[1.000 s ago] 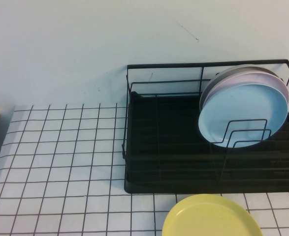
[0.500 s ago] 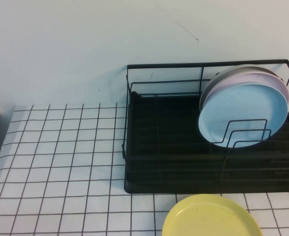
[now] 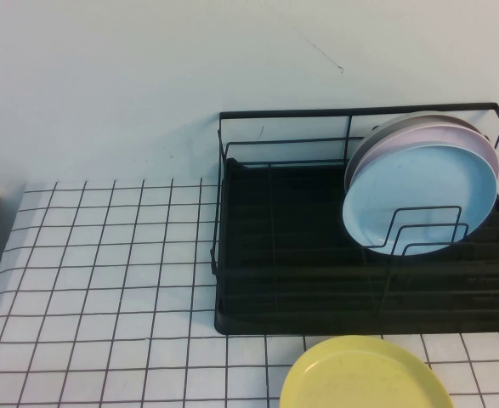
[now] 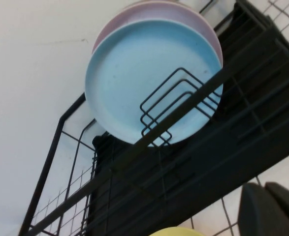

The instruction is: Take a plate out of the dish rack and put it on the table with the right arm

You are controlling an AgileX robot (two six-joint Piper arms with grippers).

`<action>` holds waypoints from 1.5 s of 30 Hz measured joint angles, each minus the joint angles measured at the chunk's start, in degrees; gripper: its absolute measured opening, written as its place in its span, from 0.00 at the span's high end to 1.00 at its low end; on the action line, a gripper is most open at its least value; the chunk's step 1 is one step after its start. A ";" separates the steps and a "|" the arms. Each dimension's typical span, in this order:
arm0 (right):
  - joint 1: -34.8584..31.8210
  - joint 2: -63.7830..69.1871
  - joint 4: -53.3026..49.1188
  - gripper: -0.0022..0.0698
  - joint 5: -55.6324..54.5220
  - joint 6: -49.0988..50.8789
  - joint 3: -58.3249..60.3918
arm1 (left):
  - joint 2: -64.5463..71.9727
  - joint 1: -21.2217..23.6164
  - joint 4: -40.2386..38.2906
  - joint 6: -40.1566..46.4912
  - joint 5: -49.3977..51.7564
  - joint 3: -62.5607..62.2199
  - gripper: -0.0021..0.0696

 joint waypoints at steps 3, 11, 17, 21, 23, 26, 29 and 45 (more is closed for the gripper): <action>0.00 0.00 0.11 0.97 -1.08 -3.35 0.00 | 0.00 0.00 0.00 0.00 0.00 0.00 0.98; 0.00 0.00 1.49 0.97 2.26 -14.69 -0.37 | 0.00 0.00 0.00 0.00 0.00 0.00 0.98; 0.00 4.67 -0.80 0.97 4.34 -28.57 -14.06 | 0.00 0.00 0.00 0.00 0.00 0.00 0.98; 0.00 15.26 -1.84 0.92 8.06 -38.75 -25.66 | 0.00 0.00 0.00 0.00 0.00 0.00 0.98; 0.00 22.52 -2.06 0.83 11.33 -46.72 -31.02 | 0.00 0.00 0.00 0.00 0.00 0.00 0.98; 0.00 33.44 -2.55 0.62 15.14 -57.43 -37.17 | 0.00 0.00 0.00 0.00 0.00 0.00 0.98; 0.00 41.79 -2.75 0.42 16.23 -68.21 -41.41 | 0.00 0.00 0.00 0.00 0.00 0.00 0.98; 0.00 78.93 18.18 0.28 13.01 -117.98 -55.74 | 0.00 0.00 0.00 0.00 0.00 0.00 0.98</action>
